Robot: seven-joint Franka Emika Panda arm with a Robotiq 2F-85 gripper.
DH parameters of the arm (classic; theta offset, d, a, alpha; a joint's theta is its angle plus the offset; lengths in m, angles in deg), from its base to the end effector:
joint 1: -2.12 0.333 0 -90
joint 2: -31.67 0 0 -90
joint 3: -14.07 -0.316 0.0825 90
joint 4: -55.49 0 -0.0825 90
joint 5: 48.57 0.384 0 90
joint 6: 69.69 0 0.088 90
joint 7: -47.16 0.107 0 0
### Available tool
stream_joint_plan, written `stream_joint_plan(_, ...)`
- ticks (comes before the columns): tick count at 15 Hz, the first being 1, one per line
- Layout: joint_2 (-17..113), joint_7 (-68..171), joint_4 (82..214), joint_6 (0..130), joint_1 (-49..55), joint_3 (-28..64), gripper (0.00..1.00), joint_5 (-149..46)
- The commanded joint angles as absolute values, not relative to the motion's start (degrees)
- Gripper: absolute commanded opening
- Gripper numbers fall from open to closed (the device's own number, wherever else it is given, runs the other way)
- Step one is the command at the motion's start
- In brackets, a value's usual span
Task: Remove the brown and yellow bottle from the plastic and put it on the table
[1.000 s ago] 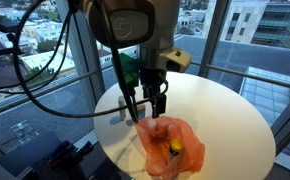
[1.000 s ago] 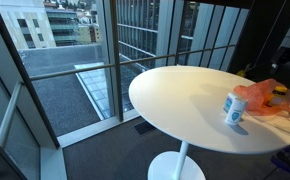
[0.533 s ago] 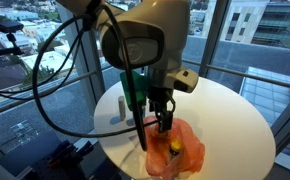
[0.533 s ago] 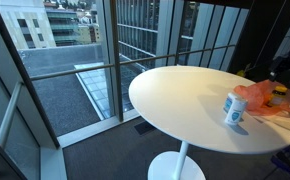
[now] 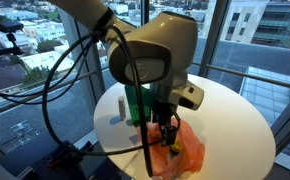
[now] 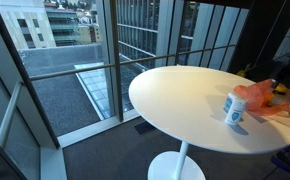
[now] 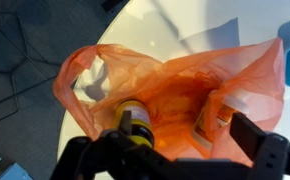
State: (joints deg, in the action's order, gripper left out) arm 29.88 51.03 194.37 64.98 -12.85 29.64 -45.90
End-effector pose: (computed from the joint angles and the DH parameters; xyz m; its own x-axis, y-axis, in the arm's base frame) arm 0.4120 -0.2421 0.3152 0.8054 -0.5908 -0.0468 -0.5925 -0.8048 -0.0370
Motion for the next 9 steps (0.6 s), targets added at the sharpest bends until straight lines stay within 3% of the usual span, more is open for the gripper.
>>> stream_joint_plan(1, 31.9, 49.1, 193.3, 66.0, -13.5, 30.2, 1.00, -45.6)
stream_joint_plan(9, 34.3, 48.5, 192.8, 68.8, -13.5, 30.4, 1.00, -45.5)
